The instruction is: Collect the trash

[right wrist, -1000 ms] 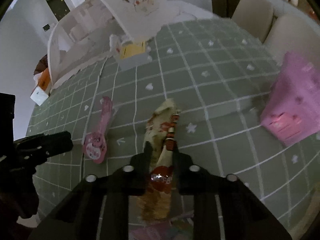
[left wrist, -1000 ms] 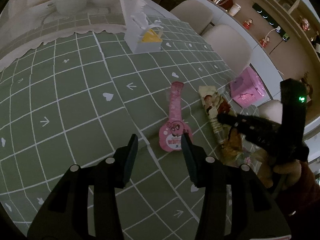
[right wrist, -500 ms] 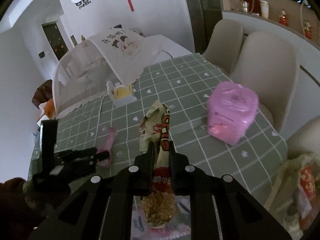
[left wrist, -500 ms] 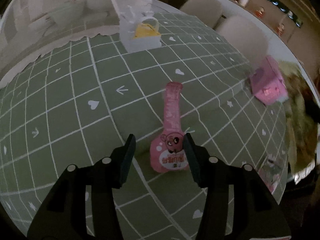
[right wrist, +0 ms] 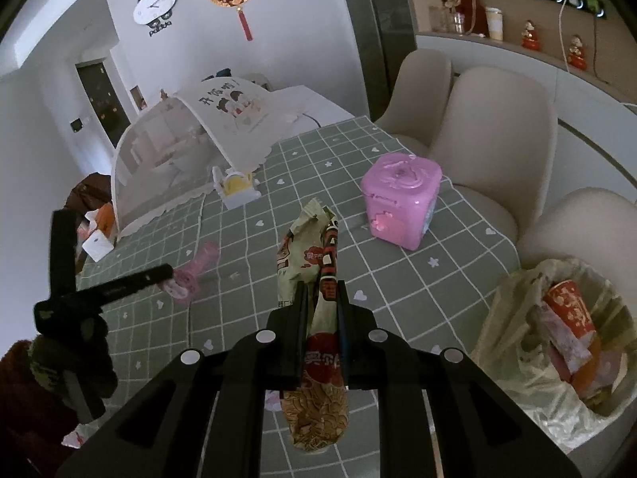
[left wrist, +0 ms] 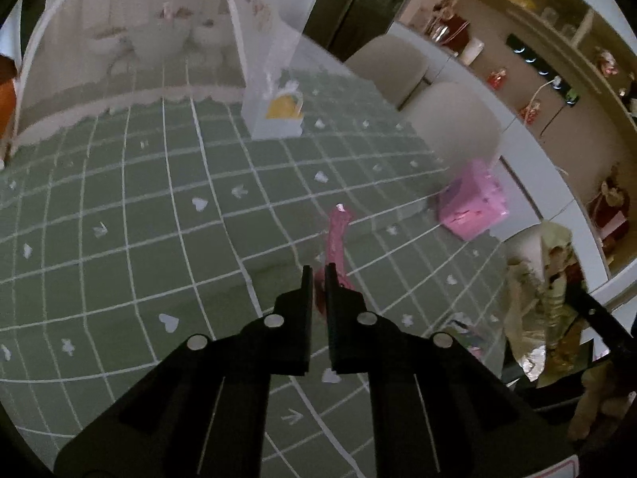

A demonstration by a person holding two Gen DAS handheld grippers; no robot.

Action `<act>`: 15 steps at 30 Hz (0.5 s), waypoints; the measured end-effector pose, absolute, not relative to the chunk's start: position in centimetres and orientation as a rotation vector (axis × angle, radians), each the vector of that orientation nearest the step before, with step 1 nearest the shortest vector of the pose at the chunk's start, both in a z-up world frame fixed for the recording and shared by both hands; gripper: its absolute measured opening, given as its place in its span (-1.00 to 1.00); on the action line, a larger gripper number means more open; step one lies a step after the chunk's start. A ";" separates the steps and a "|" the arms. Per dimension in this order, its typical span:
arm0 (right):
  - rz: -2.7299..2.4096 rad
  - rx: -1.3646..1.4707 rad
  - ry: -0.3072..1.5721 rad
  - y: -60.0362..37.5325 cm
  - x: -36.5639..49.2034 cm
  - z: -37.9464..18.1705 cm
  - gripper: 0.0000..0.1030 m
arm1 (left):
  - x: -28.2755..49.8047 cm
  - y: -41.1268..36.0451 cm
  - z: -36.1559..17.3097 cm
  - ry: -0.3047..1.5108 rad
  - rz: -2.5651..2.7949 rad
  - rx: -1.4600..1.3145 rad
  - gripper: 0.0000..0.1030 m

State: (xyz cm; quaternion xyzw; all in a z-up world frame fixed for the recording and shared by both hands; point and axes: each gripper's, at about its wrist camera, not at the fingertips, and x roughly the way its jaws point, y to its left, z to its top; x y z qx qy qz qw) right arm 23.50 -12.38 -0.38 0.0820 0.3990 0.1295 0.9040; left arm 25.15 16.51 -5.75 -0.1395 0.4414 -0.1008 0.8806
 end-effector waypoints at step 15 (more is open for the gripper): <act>0.268 0.199 0.825 -14.0 21.7 -0.6 -0.73 | 23.1 14.2 -8.1 0.963 -0.263 -0.118 -0.51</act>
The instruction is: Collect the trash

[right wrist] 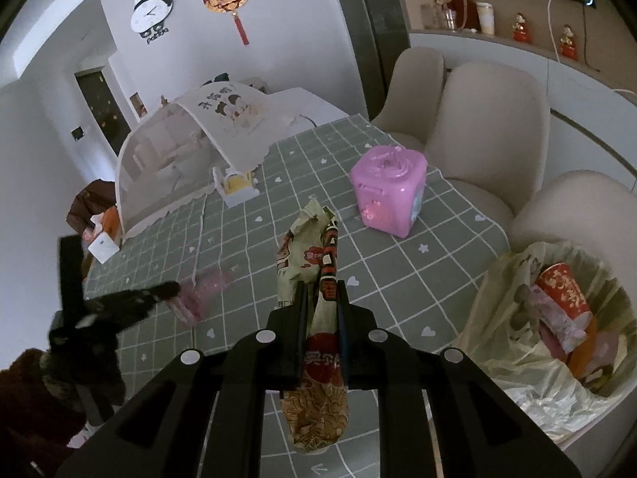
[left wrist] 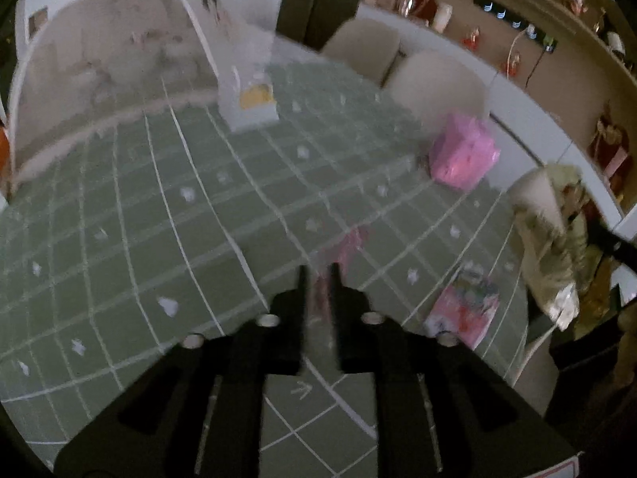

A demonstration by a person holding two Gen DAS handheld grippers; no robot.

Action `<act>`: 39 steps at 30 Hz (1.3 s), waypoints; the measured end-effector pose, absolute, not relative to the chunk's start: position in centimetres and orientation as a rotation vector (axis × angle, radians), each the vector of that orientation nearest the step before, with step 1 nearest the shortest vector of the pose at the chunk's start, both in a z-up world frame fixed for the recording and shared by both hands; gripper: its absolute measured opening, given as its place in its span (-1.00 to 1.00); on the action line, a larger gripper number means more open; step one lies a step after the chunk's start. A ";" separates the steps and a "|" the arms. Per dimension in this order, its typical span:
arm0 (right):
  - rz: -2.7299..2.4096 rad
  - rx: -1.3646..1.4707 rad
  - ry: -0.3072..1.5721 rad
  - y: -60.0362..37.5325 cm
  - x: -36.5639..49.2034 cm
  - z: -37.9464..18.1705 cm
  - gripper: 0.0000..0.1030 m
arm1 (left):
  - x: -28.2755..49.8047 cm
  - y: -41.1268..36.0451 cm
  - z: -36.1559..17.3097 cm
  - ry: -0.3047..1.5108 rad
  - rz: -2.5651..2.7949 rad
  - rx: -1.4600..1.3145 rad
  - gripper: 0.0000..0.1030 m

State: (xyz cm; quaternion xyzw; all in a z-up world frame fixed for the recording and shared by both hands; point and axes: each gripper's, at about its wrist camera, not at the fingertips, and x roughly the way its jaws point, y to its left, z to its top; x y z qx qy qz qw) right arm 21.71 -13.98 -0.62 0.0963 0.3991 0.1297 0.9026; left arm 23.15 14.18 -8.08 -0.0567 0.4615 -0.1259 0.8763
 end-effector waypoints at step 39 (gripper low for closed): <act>0.094 0.180 0.698 -21.2 19.5 4.8 -0.73 | 25.0 6.3 1.9 0.756 -0.467 -0.149 -0.70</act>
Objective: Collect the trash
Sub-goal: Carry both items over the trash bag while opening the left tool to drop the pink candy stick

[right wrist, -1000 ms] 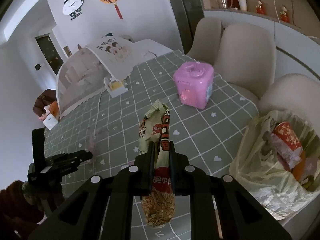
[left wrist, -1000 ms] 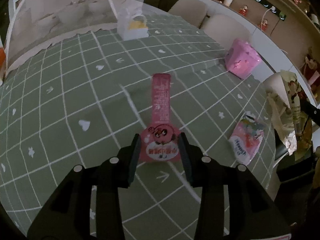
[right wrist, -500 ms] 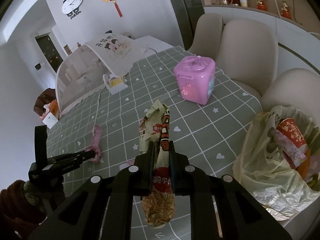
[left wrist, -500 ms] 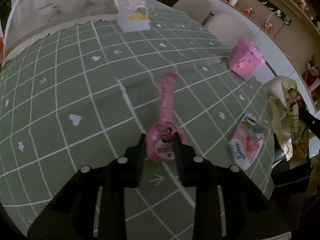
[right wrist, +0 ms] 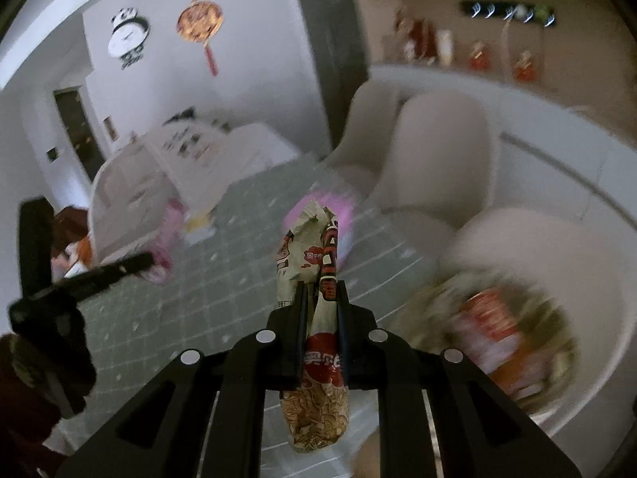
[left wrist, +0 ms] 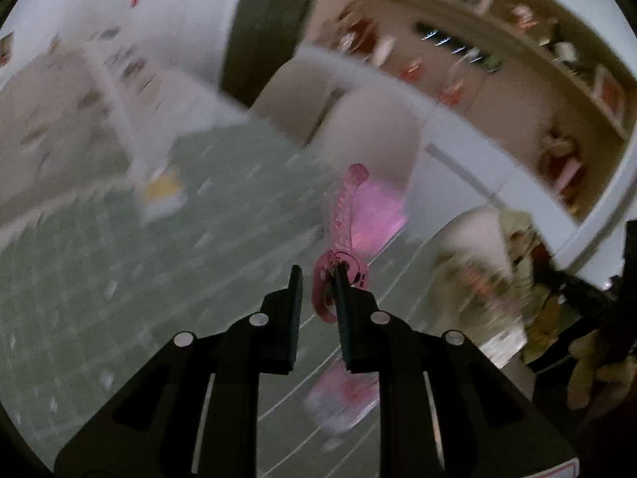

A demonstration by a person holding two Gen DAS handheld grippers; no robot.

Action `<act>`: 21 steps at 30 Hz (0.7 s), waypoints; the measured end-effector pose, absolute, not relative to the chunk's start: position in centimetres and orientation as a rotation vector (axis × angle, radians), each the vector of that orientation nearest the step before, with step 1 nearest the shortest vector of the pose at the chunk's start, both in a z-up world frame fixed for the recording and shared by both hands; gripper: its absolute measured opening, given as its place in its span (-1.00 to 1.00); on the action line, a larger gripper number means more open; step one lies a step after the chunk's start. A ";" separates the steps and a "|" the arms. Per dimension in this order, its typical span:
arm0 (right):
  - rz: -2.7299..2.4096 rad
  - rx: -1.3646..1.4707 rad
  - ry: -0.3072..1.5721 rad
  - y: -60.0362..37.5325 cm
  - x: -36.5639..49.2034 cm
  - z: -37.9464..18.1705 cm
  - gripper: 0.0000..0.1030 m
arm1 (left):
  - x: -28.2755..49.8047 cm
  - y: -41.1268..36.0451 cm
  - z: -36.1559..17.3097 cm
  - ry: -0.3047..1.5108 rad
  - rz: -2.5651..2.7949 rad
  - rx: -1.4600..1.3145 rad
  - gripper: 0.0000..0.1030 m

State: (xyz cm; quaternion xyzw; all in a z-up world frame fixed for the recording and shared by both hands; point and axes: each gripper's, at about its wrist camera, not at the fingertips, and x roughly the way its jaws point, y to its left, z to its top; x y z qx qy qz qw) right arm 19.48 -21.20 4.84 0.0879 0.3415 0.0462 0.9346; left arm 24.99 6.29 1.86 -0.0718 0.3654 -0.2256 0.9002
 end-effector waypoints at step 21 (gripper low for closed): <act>-0.285 0.249 0.686 -38.3 14.9 5.9 -0.73 | 29.4 -22.7 -3.5 1.041 -1.019 -0.038 -0.68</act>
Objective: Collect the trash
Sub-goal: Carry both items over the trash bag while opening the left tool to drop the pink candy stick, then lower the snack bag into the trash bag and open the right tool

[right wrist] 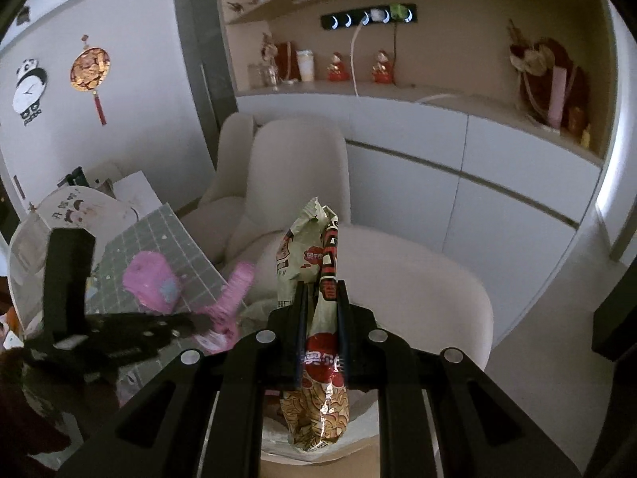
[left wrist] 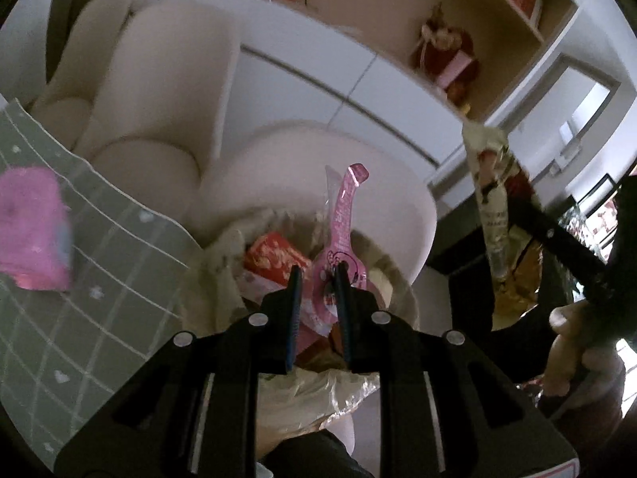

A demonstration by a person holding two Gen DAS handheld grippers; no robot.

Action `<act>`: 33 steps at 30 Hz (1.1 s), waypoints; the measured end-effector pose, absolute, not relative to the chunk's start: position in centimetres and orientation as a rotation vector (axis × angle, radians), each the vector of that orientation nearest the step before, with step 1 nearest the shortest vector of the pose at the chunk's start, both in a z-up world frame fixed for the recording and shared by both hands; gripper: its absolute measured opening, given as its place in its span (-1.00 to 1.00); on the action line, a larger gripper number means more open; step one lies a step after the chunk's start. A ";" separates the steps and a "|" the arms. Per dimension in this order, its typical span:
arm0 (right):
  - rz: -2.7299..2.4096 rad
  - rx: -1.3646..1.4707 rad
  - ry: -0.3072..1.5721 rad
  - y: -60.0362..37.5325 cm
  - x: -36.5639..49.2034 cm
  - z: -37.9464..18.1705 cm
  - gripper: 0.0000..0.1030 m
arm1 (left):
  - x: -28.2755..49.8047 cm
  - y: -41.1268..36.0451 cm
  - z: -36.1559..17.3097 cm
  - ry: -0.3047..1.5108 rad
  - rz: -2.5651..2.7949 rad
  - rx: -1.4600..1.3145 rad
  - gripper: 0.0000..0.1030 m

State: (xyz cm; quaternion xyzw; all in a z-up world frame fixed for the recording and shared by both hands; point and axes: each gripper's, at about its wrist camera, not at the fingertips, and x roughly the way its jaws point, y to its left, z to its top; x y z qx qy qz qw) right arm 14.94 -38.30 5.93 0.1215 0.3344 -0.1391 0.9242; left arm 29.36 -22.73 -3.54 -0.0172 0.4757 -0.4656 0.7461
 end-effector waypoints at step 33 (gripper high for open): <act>-0.156 0.376 1.140 -35.5 23.7 -11.2 -0.73 | 30.3 -8.3 -4.6 0.983 -0.606 -0.108 -0.18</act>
